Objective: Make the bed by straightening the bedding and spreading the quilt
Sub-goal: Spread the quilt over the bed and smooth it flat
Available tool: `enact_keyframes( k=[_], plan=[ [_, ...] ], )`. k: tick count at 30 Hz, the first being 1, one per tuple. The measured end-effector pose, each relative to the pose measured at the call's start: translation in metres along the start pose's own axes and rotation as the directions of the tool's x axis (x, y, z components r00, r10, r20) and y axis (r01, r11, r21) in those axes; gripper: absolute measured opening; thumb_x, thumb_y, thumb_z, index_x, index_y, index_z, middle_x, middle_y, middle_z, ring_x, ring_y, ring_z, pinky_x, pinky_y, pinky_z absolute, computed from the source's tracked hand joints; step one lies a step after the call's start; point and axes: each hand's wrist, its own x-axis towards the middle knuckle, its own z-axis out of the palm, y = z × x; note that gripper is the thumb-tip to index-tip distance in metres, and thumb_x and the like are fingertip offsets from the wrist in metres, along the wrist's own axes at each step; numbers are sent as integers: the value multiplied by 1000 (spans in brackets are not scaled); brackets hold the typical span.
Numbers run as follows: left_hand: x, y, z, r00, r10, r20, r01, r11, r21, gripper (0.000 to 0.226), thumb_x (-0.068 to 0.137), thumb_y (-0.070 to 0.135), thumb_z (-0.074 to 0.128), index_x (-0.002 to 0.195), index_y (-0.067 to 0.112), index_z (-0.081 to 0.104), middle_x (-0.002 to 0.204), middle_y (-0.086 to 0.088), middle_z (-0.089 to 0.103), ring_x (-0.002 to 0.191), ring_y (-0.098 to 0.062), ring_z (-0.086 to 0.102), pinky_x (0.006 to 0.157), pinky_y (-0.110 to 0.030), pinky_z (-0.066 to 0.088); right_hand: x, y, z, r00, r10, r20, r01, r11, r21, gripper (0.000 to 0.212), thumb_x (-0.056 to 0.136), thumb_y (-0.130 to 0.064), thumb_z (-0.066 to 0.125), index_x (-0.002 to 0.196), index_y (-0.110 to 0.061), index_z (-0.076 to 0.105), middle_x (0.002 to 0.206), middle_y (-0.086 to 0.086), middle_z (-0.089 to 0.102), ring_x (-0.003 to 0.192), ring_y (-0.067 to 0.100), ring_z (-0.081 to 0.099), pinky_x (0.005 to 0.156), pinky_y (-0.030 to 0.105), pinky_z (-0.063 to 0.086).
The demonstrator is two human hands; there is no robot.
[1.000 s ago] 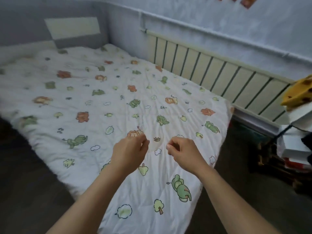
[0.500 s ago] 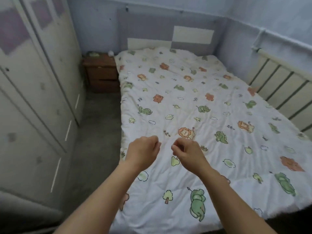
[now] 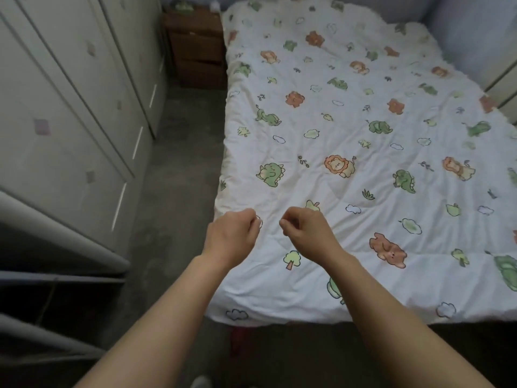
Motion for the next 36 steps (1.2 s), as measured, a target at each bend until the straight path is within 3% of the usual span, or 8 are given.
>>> enact_keyframes(
  k=[4, 7, 11, 17, 21, 25, 32, 36],
  plan=[
    [-22, -47, 66, 983, -90, 157, 88, 996, 25, 25, 97, 36, 40, 89, 18, 55, 99, -10, 65, 106, -30, 56, 89, -43, 43, -12, 33, 64, 994, 44, 99, -37, 997, -71, 16, 89, -22, 54, 73, -22, 55, 68, -6, 59, 71, 20, 57, 67, 37, 49],
    [-35, -76, 108, 957, -114, 266, 115, 993, 10, 15, 95, 35, 46, 99, 24, 55, 122, -11, 56, 131, -28, 39, 83, -41, 47, -26, 58, 102, 972, 80, 222, -53, 991, -126, 4, 89, -23, 56, 88, -22, 60, 87, -5, 64, 87, 20, 59, 75, 37, 49],
    [-63, -106, 169, 878, -1, 478, -72, 988, 136, 41, 89, 28, 57, 128, 24, 45, 129, 1, 46, 119, -22, 43, 90, -39, 45, -59, 110, 159, 903, 129, 409, 26, 936, -351, 45, 85, -29, 64, 126, -22, 47, 125, 0, 53, 113, 23, 49, 93, 37, 42],
    [-67, -130, 215, 866, 114, 487, -285, 912, 293, 55, 79, 22, 68, 127, 25, 42, 145, 2, 30, 126, -23, 37, 100, -36, 32, -83, 164, 201, 894, 81, 440, 204, 802, -561, 82, 71, -24, 72, 141, -20, 29, 152, 3, 24, 139, 26, 26, 110, 41, 25],
    [-51, -131, 214, 868, 206, 453, -376, 867, 327, 21, 84, 3, 54, 101, 15, 56, 101, -6, 57, 99, -29, 53, 80, -34, 33, -80, 174, 207, 958, -91, 271, 242, 765, -597, 58, 53, -5, 73, 108, -13, 55, 116, 8, 56, 100, 30, 57, 76, 38, 47],
    [-47, -127, 189, 838, 128, 530, -380, 835, 399, 16, 84, 2, 48, 86, 17, 50, 97, -4, 57, 94, -29, 56, 64, -33, 30, -82, 160, 193, 966, -170, 196, 252, 792, -556, 33, 48, 3, 73, 70, -13, 55, 69, 4, 52, 59, 25, 51, 48, 26, 29],
    [-83, -136, 169, 674, -175, 718, -316, 810, 494, 22, 87, 9, 52, 108, 15, 55, 116, -7, 56, 107, -28, 57, 78, -32, 41, -95, 120, 192, 839, -189, 510, 354, 902, -249, 21, 71, -2, 59, 89, -12, 62, 88, 9, 59, 84, 31, 58, 64, 30, 37],
    [-95, -158, 176, 731, -190, 655, -281, 791, 544, 28, 90, 7, 46, 114, 19, 55, 117, -4, 57, 107, -25, 57, 87, -34, 42, -98, 120, 205, 796, -126, 592, 315, 922, -227, 25, 92, -19, 54, 117, -17, 58, 113, 6, 58, 104, 27, 54, 82, 36, 44]
  ],
)
